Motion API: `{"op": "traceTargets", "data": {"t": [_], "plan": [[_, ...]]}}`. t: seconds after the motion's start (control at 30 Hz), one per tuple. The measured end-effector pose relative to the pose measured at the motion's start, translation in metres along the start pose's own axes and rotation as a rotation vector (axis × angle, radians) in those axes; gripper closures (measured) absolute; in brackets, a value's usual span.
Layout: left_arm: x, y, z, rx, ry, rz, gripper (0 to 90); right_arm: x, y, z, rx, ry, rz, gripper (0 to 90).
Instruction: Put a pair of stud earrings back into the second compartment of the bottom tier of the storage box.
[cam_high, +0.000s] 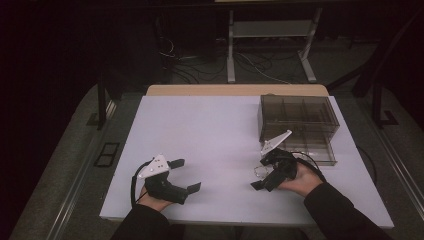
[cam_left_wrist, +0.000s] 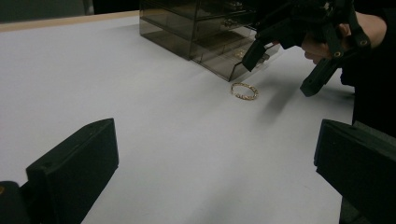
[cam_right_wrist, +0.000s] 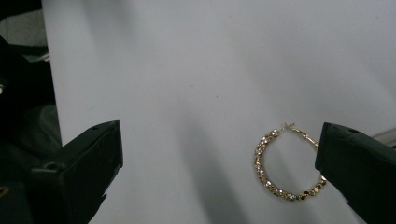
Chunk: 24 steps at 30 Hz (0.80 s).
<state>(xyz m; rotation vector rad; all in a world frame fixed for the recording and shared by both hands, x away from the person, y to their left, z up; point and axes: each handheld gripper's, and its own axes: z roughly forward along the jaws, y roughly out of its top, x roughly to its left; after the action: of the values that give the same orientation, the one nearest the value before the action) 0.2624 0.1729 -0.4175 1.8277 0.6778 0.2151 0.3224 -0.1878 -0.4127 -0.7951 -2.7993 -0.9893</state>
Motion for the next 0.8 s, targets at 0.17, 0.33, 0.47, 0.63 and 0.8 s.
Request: {"op": "traceTargets", "data": {"t": [0.17,0.33,0.47,0.63,0.8], "plan": [[0.000,0.000,0.000,-0.001,-0.001,0.000,0.0,0.000,0.000,0.007,0.034,-0.015,-0.009,3.4],[0.000,0.000,0.000,-0.002,-0.002,-0.001,0.0,-0.004,-0.003,0.011,0.039,-0.038,-0.011,23.0],[0.000,0.000,0.000,-0.001,-0.002,-0.002,0.0,-0.005,-0.006,0.015,0.047,-0.051,0.000,30.0],[0.000,0.000,0.000,0.000,-0.002,0.001,0.0,-0.004,-0.007,0.016,0.047,-0.076,-0.008,42.4],[0.000,0.000,0.000,0.000,-0.002,0.001,0.0,-0.003,-0.007,0.017,0.044,-0.110,-0.009,54.1]]}}
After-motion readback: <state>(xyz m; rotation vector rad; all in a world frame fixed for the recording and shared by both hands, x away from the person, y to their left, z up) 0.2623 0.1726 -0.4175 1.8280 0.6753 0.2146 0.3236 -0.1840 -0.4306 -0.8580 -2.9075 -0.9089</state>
